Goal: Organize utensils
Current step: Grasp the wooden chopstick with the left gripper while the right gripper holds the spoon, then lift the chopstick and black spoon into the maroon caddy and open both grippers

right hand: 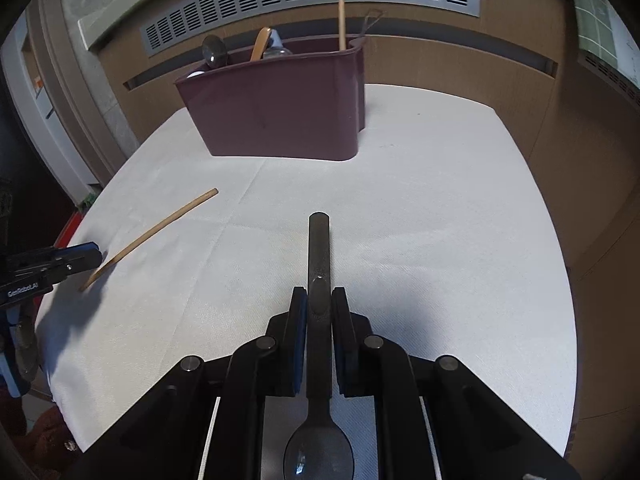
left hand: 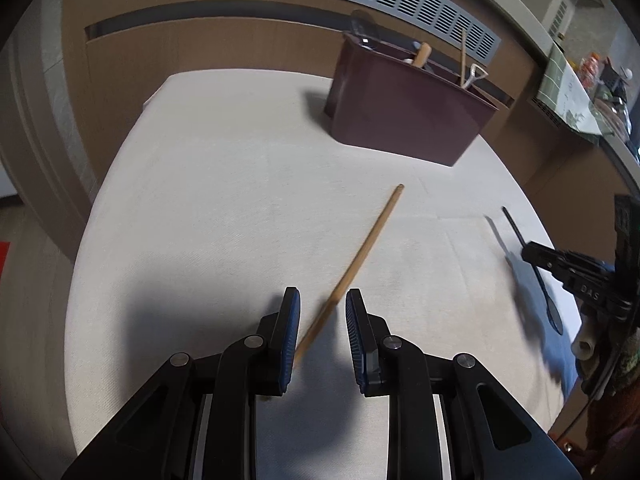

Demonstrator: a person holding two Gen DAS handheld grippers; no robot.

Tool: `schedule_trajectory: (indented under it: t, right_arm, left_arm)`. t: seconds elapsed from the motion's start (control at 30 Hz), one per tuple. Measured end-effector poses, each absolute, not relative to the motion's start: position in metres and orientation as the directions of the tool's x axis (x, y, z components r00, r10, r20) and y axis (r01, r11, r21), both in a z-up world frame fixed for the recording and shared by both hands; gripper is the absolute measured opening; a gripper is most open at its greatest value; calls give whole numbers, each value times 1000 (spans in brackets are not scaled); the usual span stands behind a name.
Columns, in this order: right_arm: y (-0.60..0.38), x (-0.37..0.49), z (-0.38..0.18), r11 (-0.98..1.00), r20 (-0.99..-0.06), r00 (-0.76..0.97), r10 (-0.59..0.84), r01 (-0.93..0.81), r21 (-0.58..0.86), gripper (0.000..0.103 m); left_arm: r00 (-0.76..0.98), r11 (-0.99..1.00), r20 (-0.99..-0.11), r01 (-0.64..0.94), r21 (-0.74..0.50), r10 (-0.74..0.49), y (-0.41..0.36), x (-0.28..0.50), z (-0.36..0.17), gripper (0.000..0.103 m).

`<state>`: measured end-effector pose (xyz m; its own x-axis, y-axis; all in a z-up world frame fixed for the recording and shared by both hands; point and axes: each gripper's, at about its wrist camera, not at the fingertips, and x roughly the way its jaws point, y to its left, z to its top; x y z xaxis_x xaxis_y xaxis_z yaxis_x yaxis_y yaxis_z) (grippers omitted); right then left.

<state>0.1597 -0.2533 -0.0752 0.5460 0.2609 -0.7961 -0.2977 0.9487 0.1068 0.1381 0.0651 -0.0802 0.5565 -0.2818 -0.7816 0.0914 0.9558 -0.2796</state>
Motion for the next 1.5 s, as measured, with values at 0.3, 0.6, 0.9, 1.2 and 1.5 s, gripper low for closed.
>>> schedule_trajectory:
  t: [0.3,0.6,0.9,1.2,1.5]
  right_arm:
    - [-269,155,-71,953,-776,567,276,-269,142,11]
    - [-270,152,-76,948,-771,564,297,-273,165,11]
    - [-274,151,-76,950,-759,583,291,-270,157,11]
    - [-278,150,-63,950,-736,607,299,-264,168,11]
    - [-275,147,-41,948,-699,645,308,-268,170,11]
  left_arm:
    - [468,906,-782,120,-406,-412,55,132,-92,25]
    - [468,937,-815,244,-251,-340,-3,165,-87,25]
    - [479,949,-840,290,-122,-254,-28,212,-86,8]
    - [556,945,-765,227,-237,-326,-14,200,-61,5]
    - [698,908,-591,223,-356,-403,13,161,-1,5]
